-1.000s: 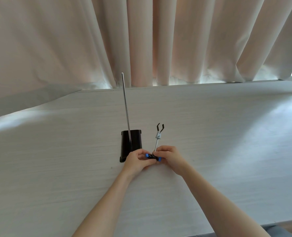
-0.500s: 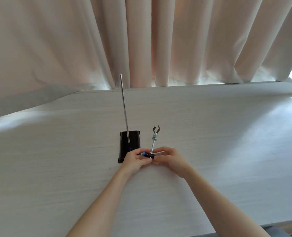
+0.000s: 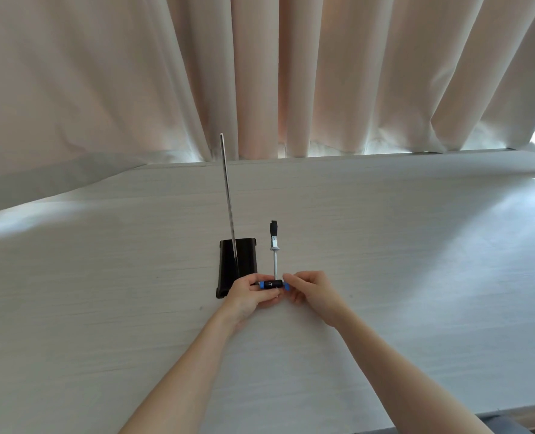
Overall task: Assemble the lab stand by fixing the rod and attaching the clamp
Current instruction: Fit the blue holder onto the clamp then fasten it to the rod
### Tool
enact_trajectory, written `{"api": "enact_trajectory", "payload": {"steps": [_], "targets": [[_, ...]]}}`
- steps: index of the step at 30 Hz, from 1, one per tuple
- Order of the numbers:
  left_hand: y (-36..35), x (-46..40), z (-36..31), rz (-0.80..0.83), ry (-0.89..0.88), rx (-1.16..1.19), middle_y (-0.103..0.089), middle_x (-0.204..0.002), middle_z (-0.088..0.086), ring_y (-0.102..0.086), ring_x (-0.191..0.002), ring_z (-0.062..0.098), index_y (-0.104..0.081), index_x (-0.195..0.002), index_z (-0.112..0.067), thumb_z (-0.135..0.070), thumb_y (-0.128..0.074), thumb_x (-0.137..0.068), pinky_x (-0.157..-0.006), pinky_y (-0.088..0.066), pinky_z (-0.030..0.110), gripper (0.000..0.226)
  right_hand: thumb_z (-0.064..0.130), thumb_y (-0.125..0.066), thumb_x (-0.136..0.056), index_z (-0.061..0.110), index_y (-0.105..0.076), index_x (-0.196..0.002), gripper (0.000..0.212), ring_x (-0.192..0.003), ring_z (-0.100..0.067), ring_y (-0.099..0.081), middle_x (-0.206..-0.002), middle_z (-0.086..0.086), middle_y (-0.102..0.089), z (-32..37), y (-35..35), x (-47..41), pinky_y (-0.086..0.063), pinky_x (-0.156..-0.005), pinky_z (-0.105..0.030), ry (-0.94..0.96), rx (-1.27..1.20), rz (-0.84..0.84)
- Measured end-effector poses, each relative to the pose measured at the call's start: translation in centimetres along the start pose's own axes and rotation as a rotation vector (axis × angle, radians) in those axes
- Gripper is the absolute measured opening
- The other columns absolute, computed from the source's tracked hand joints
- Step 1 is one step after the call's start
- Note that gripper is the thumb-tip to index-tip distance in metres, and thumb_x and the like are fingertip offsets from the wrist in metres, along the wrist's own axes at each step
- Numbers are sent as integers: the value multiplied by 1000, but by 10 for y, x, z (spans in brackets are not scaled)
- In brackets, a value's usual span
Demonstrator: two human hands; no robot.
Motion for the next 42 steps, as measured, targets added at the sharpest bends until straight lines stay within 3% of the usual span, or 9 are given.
{"api": "enact_trajectory", "payload": {"steps": [9,14,18,21,27,35,42], "targets": [[-5,0,2,24,-9,-107,-67,-87,14,-68,-76,19,-56,-91,-4,7,-69,-74,-70,-58,23,24,11,-60,-87,13,-62,-75,12,-41,-5,-44,-59,-2,-55,3,-1,-1,-35,-41,-15,23,-52,-18],[-3,-1,2,36,0,-94,-67,-92,15,-68,-76,17,-60,-97,-6,6,-68,-75,-69,-57,20,27,8,-65,-82,12,-67,-82,5,-44,-6,-47,-59,0,-58,1,-2,1,-36,-43,-16,25,-73,32],[-3,-1,0,43,9,-92,-68,-92,16,-68,-77,17,-61,-97,-7,6,-69,-75,-66,-56,20,27,1,-68,-77,9,-70,-94,18,-48,-7,-48,-60,1,-61,-2,-1,3,-40,-49,-17,10,-71,86],[-5,1,-2,65,5,-80,-69,-91,18,-68,-79,19,-60,-94,-9,6,-68,-75,-65,-55,19,25,10,-67,-83,5,-70,-84,6,-48,-8,-47,-60,-1,-59,0,0,3,-39,-47,-17,21,-34,72],[-6,3,-4,81,10,-51,-70,-89,18,-69,-76,16,-59,-93,-11,5,-68,-76,-67,-56,21,25,23,-56,-91,14,-54,-59,34,-43,-8,-43,-54,-2,-51,0,-6,1,-35,-47,-17,7,81,10],[-7,3,-3,126,24,-58,-72,-88,15,-70,-81,18,-61,-92,-13,2,-71,-74,-70,-56,23,26,27,-47,-94,14,-55,-59,38,-39,-4,-41,-46,7,-50,0,-10,0,-34,-42,-15,-101,93,64],[-11,6,-5,116,-21,-73,-69,-87,17,-69,-77,17,-58,-94,-10,6,-67,-77,-68,-56,20,25,20,-42,-91,17,-38,-56,35,-44,-9,-24,-54,2,-31,-3,-15,-2,-21,-40,-16,-242,137,113]]}}
Point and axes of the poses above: each hand's wrist, its own x-axis away from the middle knuckle, its own y-axis out of the back of the hand, z = x × y, the point moved 10 cm from there along -x, towards the middle knuckle
